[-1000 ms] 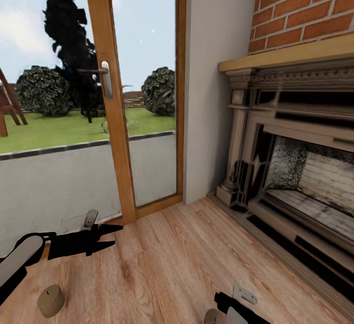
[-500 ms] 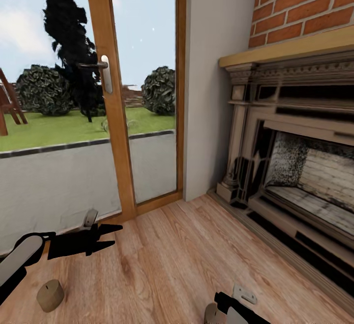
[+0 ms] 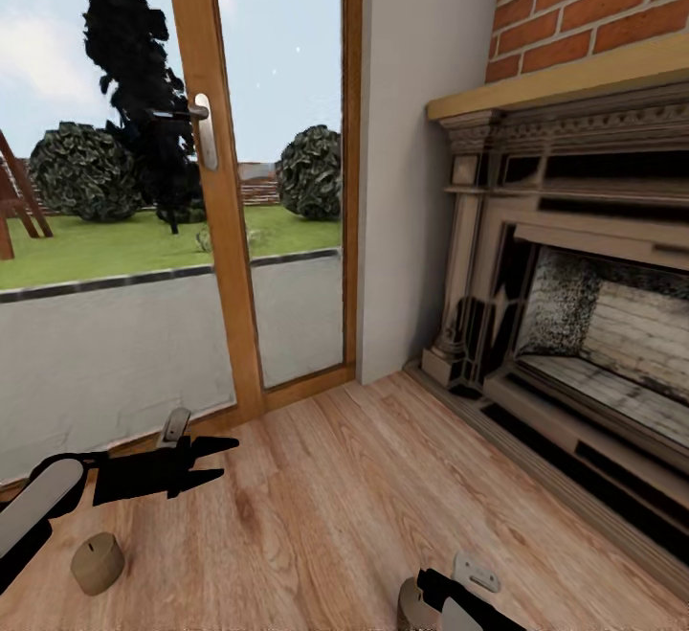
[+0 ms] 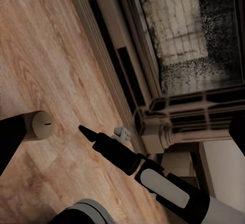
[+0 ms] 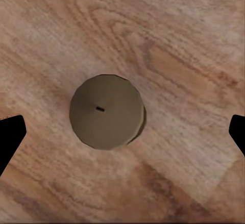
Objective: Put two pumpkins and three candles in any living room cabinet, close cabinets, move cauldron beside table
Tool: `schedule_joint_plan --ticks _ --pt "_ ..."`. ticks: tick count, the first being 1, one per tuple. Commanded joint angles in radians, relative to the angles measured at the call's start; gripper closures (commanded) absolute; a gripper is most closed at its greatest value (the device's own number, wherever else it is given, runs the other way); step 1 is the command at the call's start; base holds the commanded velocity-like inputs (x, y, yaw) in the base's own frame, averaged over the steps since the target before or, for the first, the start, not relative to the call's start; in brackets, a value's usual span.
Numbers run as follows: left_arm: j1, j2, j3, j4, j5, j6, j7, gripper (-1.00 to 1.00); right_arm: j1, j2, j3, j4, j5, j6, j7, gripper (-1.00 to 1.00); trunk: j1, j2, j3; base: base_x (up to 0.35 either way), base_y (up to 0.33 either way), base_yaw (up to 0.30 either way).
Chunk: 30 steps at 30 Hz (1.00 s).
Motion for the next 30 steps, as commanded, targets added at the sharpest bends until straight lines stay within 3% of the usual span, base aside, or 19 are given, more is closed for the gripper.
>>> schedule_joint_plan --ticks 1,12,21,30 --pt "-0.001 0.0 -0.002 0.0 -0.007 0.0 -0.01 -1.0 -0.001 0.0 0.008 0.0 -0.011 -0.004 -0.004 -1.0 0.0 -0.001 -0.005 0.0 0.0 0.0" --pt "-0.001 0.0 0.002 0.002 -0.005 0.0 -0.014 -1.0 -0.001 0.0 0.01 0.0 -0.01 -0.004 -0.004 -1.0 0.001 -0.001 -0.013 0.007 0.008 0.0" --pt "-0.001 0.001 0.0 0.002 -0.006 0.0 -0.015 -1.0 -0.001 0.0 0.01 0.0 -0.01 -0.004 -0.004 -1.0 0.001 -0.001 -0.013 0.151 0.13 0.0" --pt "-0.001 0.0 -0.002 0.0 -0.006 0.0 -0.015 -1.0 -0.001 0.0 0.01 0.0 -0.009 -0.004 -0.004 -1.0 0.001 -0.001 -0.013 0.089 -0.067 0.0"
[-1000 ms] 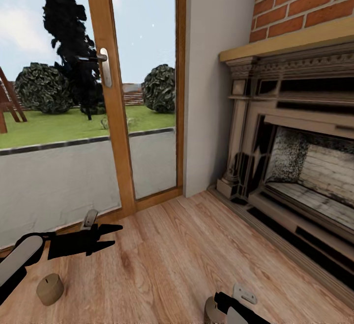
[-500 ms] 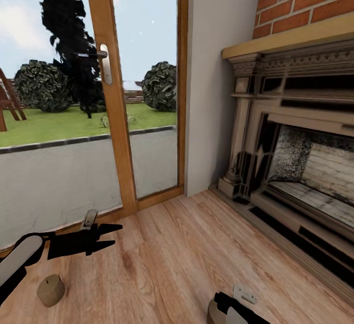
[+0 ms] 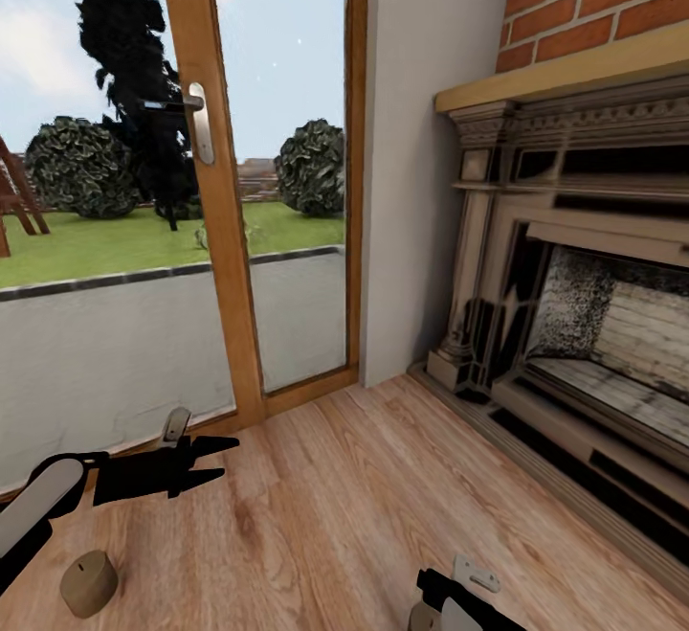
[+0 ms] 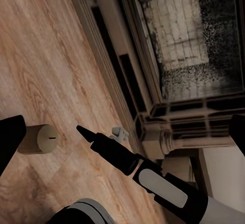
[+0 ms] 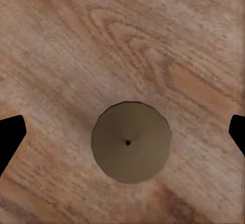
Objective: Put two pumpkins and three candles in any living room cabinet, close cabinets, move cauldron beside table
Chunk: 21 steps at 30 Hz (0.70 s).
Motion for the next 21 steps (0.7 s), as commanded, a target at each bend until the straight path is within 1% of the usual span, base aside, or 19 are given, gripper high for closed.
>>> schedule_joint_plan --ticks 1,7,12,21 --pt "-0.001 0.001 -0.001 0.0 -0.008 0.0 -0.01 -1.0 -0.001 0.0 0.008 0.0 -0.011 -0.004 -0.004 -1.0 0.0 0.0 -0.001 0.06 -0.053 0.0" --pt "-0.001 0.001 0.0 0.0 -0.008 0.0 -0.01 -1.0 -0.001 0.0 0.008 0.0 -0.011 -0.004 -0.004 -1.0 0.0 0.0 -0.001 0.026 -0.013 0.0" --pt "-0.001 0.001 -0.001 0.0 -0.008 0.0 -0.01 -1.0 -0.001 0.0 0.008 0.0 -0.01 -0.004 -0.004 -1.0 0.0 0.0 -0.001 0.135 0.042 0.0" --pt "-0.001 0.001 0.003 0.0 -0.007 0.0 -0.01 -1.0 -0.001 0.0 0.007 0.0 -0.011 -0.004 -0.004 -1.0 0.0 0.0 -0.001 0.013 0.004 0.0"
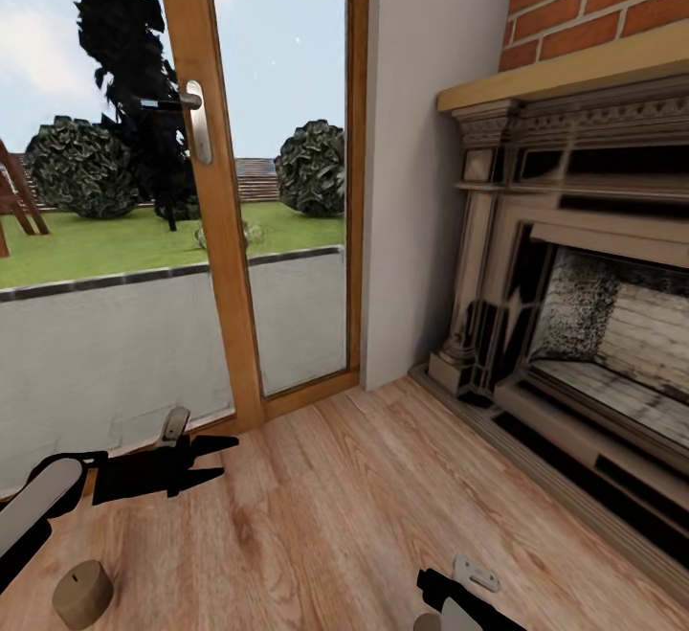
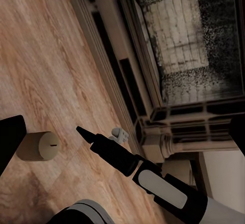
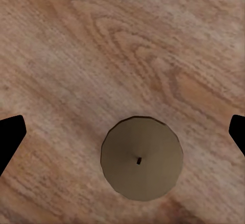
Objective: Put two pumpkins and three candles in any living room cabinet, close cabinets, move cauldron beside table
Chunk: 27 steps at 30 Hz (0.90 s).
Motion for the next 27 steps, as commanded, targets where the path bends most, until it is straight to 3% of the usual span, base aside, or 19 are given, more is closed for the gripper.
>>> schedule_joint_plan --ticks 1,17,23,27 --pt "-0.001 0.001 -0.001 0.001 -0.008 0.0 -0.01 -1.0 -0.001 0.0 0.008 0.0 -0.01 -0.004 -0.004 -1.0 0.0 0.0 -0.001 0.0 0.0 0.0" --pt "-0.001 -0.001 -0.003 0.001 0.003 0.001 -0.012 -1.0 -0.001 -0.001 0.007 -0.002 -0.011 -0.004 -0.003 -1.0 0.006 -0.004 -0.055 0.0 0.0 0.0" --pt "-0.001 0.004 -0.009 0.005 0.004 0.0 -0.137 -1.0 -0.001 -0.001 0.007 -0.002 -0.011 -0.004 -0.003 -1.0 0.009 -0.005 -0.078 0.0 0.0 0.0" --pt "-0.001 0.005 -0.01 0.009 0.002 0.0 -0.164 -1.0 -0.001 0.0 0.007 -0.002 -0.01 -0.005 -0.003 -1.0 0.011 -0.006 -0.094 0.0 0.0 0.0"
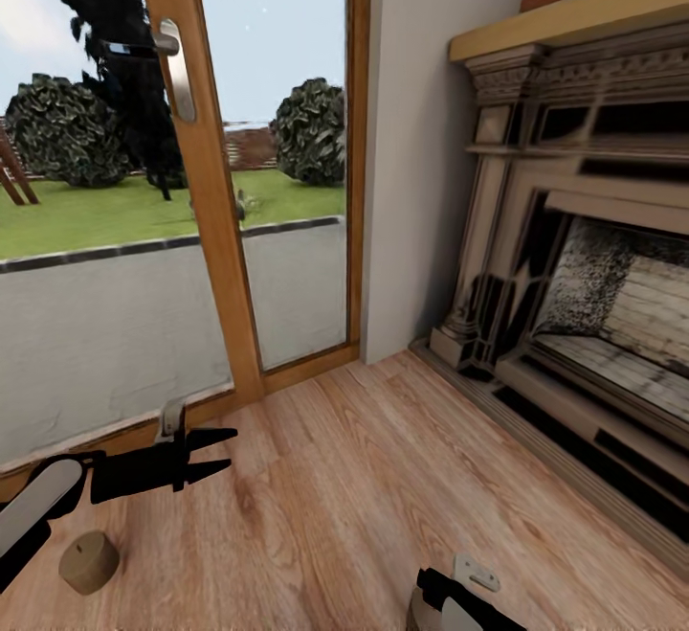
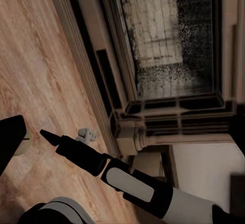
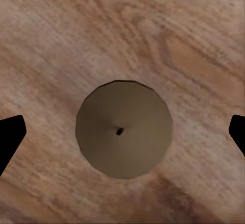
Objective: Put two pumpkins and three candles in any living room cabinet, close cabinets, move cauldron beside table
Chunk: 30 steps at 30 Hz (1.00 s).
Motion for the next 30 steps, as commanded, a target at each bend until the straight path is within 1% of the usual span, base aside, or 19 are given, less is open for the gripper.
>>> schedule_joint_plan --ticks 1,19,22,26,27,29,30 --pt "-0.001 0.001 -0.002 0.001 -0.005 0.0 -0.011 -1.0 -0.001 0.0 0.008 0.0 -0.011 -0.004 -0.004 -1.0 0.0 -0.001 -0.005 0.0 0.0 0.0" --pt "-0.001 0.001 -0.002 0.0 -0.005 0.0 -0.015 -1.0 -0.001 0.0 0.01 0.0 -0.01 -0.006 -0.004 -1.0 0.008 -0.005 -0.075 0.0 0.0 0.0" --pt "-0.001 0.001 -0.002 0.0 -0.005 0.001 -0.015 -1.0 -0.001 0.0 0.01 0.0 -0.01 -0.045 -0.003 -1.0 0.01 -0.006 -0.086 0.0 0.0 0.0" --pt "-0.001 0.001 -0.002 -0.001 -0.005 0.001 -0.015 -1.0 -0.001 0.0 0.01 0.0 -0.01 -0.06 -0.003 -1.0 0.011 -0.007 -0.102 0.0 0.0 0.0" --pt "-0.001 0.001 -0.002 -0.002 -0.005 0.0 -0.015 -1.0 -0.001 0.0 0.01 0.0 -0.01 -0.062 -0.002 -1.0 0.011 -0.007 -0.102 0.0 0.0 0.0" --pt "-0.001 0.001 -0.002 -0.003 -0.005 0.001 -0.015 -1.0 -0.001 0.0 0.018 0.0 -0.01 -0.061 0.0 -1.0 0.011 -0.007 -0.102 0.0 0.0 0.0" --pt "-0.001 0.001 -0.002 -0.004 -0.005 0.001 -0.015 -1.0 -0.001 0.0 0.041 0.0 -0.01 -0.06 0.003 -1.0 0.011 -0.007 -0.102 0.0 0.0 0.0"
